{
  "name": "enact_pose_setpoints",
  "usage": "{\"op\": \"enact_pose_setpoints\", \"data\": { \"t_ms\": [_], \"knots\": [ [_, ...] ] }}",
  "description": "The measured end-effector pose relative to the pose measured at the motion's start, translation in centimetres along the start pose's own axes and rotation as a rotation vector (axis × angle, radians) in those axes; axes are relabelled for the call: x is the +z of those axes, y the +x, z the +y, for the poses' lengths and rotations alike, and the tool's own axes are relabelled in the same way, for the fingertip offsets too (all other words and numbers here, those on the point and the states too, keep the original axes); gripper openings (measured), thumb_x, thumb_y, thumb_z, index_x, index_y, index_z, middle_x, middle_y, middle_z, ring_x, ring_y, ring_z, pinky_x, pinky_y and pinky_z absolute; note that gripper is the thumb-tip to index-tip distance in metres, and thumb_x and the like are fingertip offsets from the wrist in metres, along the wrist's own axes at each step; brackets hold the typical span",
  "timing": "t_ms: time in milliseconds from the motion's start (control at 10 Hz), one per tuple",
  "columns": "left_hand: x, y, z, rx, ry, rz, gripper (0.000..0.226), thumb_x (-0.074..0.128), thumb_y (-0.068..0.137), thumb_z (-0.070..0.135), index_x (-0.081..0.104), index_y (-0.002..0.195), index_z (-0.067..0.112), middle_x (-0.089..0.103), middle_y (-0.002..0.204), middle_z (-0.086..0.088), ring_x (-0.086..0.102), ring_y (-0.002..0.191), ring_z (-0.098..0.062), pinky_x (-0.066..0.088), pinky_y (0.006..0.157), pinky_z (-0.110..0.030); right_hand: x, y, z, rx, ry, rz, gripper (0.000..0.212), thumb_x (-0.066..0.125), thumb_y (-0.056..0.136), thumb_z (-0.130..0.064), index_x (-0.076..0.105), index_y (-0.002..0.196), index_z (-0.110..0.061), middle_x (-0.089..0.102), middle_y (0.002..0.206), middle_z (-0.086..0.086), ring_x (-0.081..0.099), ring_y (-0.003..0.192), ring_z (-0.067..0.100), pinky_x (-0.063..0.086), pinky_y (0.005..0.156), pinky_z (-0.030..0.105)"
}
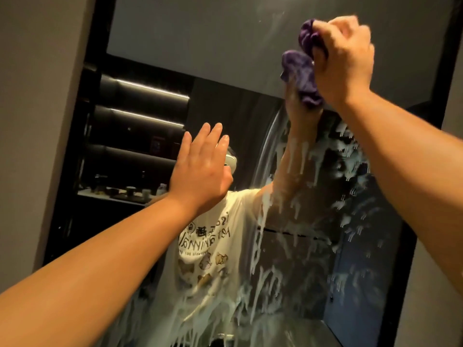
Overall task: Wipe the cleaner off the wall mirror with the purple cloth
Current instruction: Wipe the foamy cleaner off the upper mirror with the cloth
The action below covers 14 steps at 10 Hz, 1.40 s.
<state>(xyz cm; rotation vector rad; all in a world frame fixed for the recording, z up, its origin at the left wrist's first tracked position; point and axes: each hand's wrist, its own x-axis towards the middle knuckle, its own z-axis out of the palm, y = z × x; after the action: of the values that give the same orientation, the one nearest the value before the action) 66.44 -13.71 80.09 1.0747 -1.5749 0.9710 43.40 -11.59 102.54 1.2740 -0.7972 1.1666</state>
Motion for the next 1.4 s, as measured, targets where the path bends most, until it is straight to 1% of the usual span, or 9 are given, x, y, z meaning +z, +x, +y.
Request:
{"op": "enact_pose_setpoints", "data": {
  "t_ms": [200,400,600,800,900,1000,1100,1200,1400],
  "knots": [
    [1.3,-0.1,-0.3,0.027,0.061,0.028,0.062,0.034,0.093,0.034,0.038,0.147,0.004,0.028,0.158,-0.016,0.019,0.149,-0.032,0.017,0.119,-0.057,1.6,0.8,1.0,0.126,-0.037,-0.140,0.047,0.045,0.098,-0.026,0.048,0.144,-0.031,0.046,0.143,0.007,0.040,0.128,0.040,0.035,0.100,0.046],
    [1.4,-0.1,-0.4,0.040,0.068,0.073,0.062,0.038,0.091,0.033,0.040,0.146,0.003,0.031,0.157,-0.017,0.021,0.148,-0.033,0.018,0.118,-0.058,0.1,-12.5,-6.4,-0.125,0.191,-0.138,0.014,0.053,0.096,-0.022,0.068,0.096,-0.024,0.066,0.089,0.000,0.059,0.084,0.024,0.050,0.078,0.040],
    [1.3,-0.3,-0.4,0.055,0.075,0.084,0.060,0.037,0.092,0.032,0.041,0.145,0.003,0.032,0.156,-0.018,0.023,0.147,-0.034,0.019,0.118,-0.058,-2.1,-37.1,-10.1,-0.653,0.275,-0.139,0.034,0.070,0.095,-0.033,0.062,0.126,-0.023,0.064,0.124,-0.004,0.059,0.111,0.024,0.045,0.088,0.044],
    [1.0,-0.2,-0.3,0.045,0.111,0.039,0.061,0.035,0.094,0.034,0.038,0.147,0.004,0.029,0.157,-0.017,0.020,0.148,-0.033,0.017,0.119,-0.057,1.4,-42.7,-9.7,-0.201,1.625,-0.291,0.038,0.042,0.106,-0.045,0.065,0.116,-0.017,0.067,0.122,0.003,0.061,0.117,0.022,0.045,0.105,0.035],
    [1.1,-0.1,-0.1,0.029,0.120,0.024,0.060,0.035,0.094,0.034,0.037,0.147,0.005,0.029,0.158,-0.016,0.019,0.148,-0.032,0.016,0.120,-0.055,-3.5,-37.1,-8.0,-0.585,0.641,-0.017,0.018,0.058,0.102,-0.035,0.065,0.109,-0.020,0.069,0.112,-0.002,0.062,0.105,0.018,0.044,0.102,0.033],
    [1.1,-0.2,0.0,0.012,0.118,0.025,0.061,0.036,0.093,0.032,0.038,0.147,0.004,0.029,0.158,-0.016,0.019,0.148,-0.032,0.015,0.120,-0.055,-5.2,-25.6,-6.4,-0.507,0.478,-0.140,0.011,0.065,0.096,-0.012,0.075,0.093,-0.015,0.068,0.089,-0.012,0.057,0.084,0.000,0.047,0.086,0.017],
    [0.9,0.0,0.9,-0.024,0.080,0.038,0.060,0.042,0.091,0.030,0.040,0.144,0.002,0.032,0.156,-0.018,0.020,0.148,-0.034,0.015,0.119,-0.057,-4.1,-14.6,-1.0,-0.191,0.424,-0.111,0.021,0.053,0.100,-0.015,0.071,0.091,-0.019,0.063,0.085,-0.009,0.051,0.079,-0.004,0.046,0.072,0.027],
    [0.8,0.5,2.8,0.007,0.049,0.067,0.058,0.047,0.089,0.028,0.045,0.141,0.003,0.037,0.153,-0.017,0.027,0.145,-0.033,0.018,0.119,-0.054,-1.8,-7.6,3.8,-0.017,0.225,0.007,0.024,0.050,0.101,-0.026,0.068,0.117,-0.020,0.065,0.117,0.011,0.061,0.099,0.032,0.050,0.079,0.046],
    [1.7,0.9,4.0,0.038,0.074,0.058,0.053,0.046,0.091,0.031,0.049,0.138,0.007,0.043,0.147,-0.013,0.033,0.141,-0.030,0.021,0.117,-0.050,0.2,-0.7,7.0,0.153,0.017,-0.156,0.041,0.046,0.097,-0.028,0.055,0.137,-0.027,0.047,0.140,0.009,0.041,0.127,0.037,0.034,0.107,0.048]
  ]
}}
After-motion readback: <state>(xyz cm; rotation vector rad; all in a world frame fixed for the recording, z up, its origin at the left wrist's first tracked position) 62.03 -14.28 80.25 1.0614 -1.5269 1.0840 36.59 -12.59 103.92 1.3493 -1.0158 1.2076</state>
